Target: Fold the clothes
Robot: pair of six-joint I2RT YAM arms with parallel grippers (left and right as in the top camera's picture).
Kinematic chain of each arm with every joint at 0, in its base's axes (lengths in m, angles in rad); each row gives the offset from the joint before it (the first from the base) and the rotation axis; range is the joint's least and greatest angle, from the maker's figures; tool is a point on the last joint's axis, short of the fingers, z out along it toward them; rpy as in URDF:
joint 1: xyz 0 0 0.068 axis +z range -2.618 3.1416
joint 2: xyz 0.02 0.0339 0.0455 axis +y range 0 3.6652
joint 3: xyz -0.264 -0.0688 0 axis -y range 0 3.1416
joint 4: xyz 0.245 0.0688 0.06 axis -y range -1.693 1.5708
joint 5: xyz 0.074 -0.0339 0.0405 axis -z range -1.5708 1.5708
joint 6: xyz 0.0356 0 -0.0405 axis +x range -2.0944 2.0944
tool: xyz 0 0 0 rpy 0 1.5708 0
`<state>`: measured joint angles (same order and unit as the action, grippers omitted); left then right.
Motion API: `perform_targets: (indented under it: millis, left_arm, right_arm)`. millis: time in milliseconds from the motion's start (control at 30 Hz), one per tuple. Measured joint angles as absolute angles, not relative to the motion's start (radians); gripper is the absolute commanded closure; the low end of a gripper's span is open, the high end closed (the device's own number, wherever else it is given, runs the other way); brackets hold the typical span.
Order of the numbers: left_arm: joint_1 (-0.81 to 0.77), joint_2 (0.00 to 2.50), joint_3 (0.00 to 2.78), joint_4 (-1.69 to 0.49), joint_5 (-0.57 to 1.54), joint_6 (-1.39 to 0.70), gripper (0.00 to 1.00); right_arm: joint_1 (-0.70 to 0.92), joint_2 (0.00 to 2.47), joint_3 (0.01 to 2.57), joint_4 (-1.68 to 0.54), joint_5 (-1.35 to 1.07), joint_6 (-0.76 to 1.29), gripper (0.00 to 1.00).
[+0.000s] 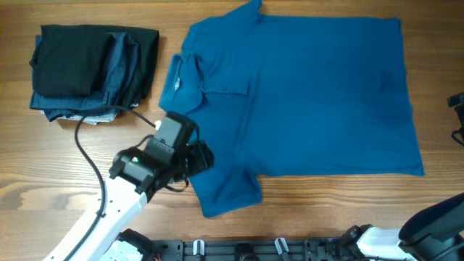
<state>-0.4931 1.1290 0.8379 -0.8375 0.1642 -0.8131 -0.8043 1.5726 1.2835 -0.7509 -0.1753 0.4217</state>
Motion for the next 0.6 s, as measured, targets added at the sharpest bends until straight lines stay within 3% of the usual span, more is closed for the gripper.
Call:
perform_targets:
  millis: [267, 600]
  left_arm:
    - [-0.325, 1.137, 0.838, -0.737, 0.126, -0.741, 0.51]
    - [-0.287, 1.141, 0.838, -0.685, 0.101, -0.640, 0.47]
  right_arm:
    - [-0.804, 1.573, 1.283, -0.750, -0.175, 0.422, 0.00]
    - [-0.804, 1.573, 1.283, -0.709, -0.175, 0.453, 0.00]
